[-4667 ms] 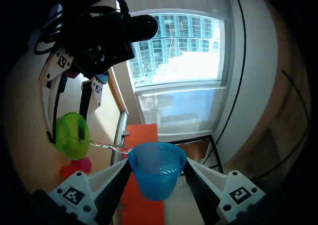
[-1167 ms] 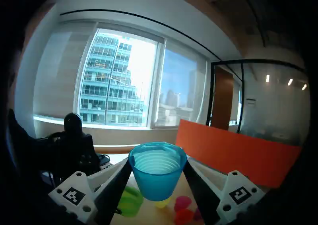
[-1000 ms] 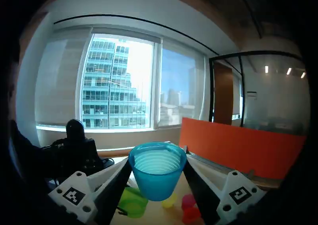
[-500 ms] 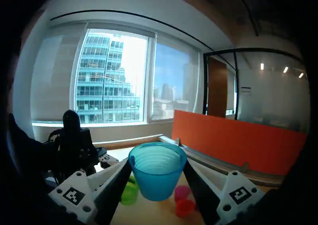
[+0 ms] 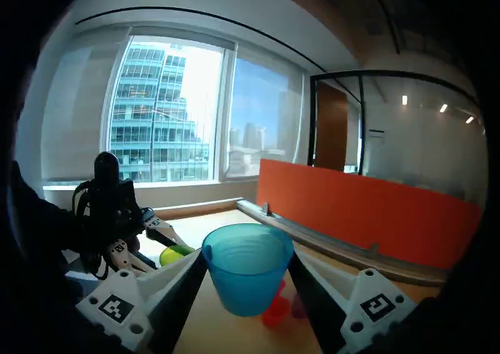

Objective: Pour water

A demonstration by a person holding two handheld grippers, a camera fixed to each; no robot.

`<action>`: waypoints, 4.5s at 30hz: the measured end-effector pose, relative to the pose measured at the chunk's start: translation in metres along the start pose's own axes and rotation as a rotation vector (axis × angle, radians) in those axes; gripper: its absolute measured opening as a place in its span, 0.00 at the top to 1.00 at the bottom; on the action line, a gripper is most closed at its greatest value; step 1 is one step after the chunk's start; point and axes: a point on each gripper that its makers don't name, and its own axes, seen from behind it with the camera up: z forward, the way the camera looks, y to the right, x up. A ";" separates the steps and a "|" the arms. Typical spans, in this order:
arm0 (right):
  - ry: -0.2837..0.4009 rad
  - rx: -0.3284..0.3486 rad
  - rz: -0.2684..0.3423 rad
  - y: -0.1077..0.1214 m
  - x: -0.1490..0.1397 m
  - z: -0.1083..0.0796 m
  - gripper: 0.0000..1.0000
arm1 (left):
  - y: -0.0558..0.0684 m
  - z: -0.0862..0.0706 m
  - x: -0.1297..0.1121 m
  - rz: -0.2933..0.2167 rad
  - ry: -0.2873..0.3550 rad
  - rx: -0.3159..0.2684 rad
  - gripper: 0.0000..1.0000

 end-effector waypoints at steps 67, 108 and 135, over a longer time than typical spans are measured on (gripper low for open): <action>-0.491 0.082 0.011 0.018 -0.224 0.011 0.09 | -0.018 0.039 -0.153 0.026 -0.486 -0.117 0.15; -0.582 0.104 0.013 0.005 -0.274 0.017 0.09 | -0.019 0.044 -0.189 0.004 -0.525 -0.155 0.15; -0.573 0.103 0.036 0.001 -0.288 0.022 0.09 | -0.021 0.041 -0.193 0.031 -0.551 -0.151 0.02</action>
